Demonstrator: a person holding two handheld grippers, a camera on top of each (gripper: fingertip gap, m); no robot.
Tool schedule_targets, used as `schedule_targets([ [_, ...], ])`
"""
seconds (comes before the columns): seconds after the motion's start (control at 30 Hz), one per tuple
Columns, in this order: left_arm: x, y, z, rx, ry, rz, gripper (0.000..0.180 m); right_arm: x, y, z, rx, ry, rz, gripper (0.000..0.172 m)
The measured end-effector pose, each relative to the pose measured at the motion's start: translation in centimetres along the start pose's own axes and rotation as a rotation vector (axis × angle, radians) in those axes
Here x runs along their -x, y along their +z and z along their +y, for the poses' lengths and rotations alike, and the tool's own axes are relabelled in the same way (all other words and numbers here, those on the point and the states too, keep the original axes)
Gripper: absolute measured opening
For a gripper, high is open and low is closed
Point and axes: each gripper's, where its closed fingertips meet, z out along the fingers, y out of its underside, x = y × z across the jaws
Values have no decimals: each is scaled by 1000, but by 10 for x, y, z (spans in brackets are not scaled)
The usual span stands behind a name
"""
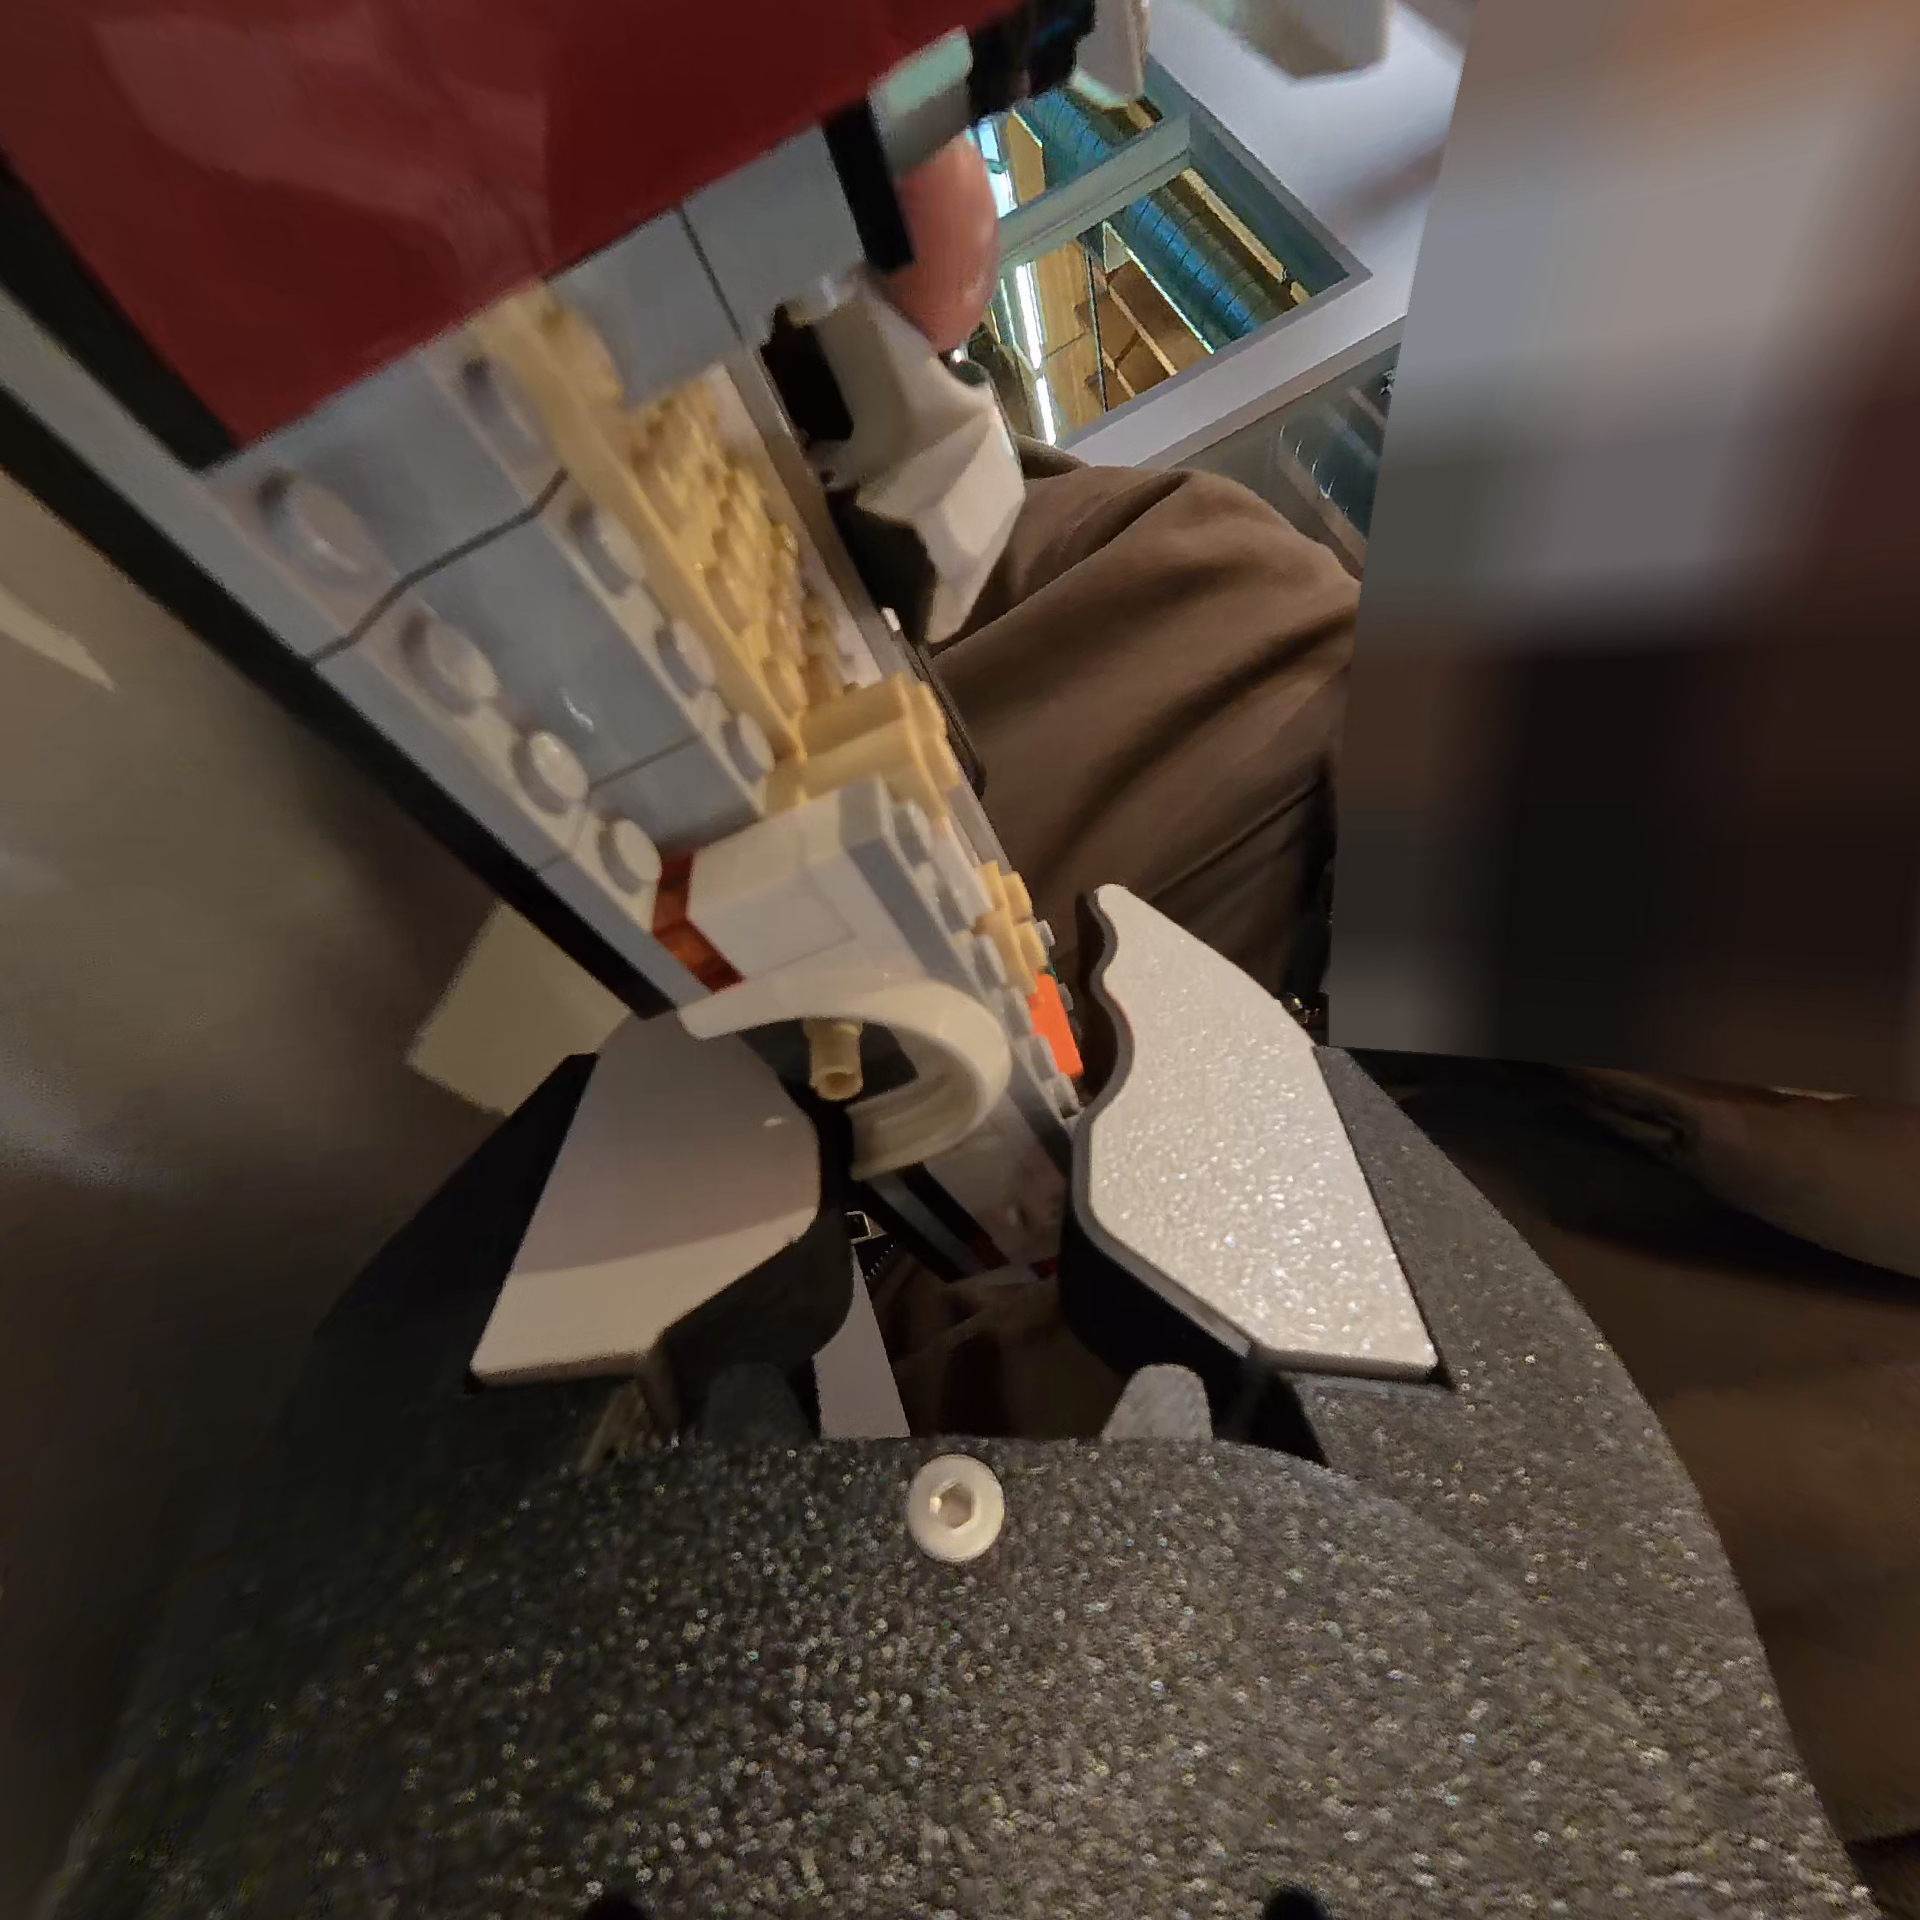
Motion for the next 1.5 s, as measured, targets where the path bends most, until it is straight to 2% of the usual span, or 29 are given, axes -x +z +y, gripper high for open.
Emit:
schedule_targets([
  [0.23,4,0,0,-1,6,-30,46,1,-1,0,-1,-30,0,30],
  [0.5,12,-9,-15,-93,12,-108,60,5,1,8,52,-62,-9,30],
  [0.93,11,-25,-32,-194,22,-144,61,-5,1,20,109,-46,44,29],
  [1.13,16,-30,-35,-224,-16,-182,67,-10,2,30,170,-67,74,29],
  [1.2,15,-30,-37,-240,-26,-175,65,-11,2,34,195,-72,83,29],
  [1.3,8,-29,-43,-298,-40,-112,43,-10,3,35,206,-74,78,29],
  [1.5,14,-30,-49,-379,-71,-90,40,-7,3,40,227,-85,56,30],
])
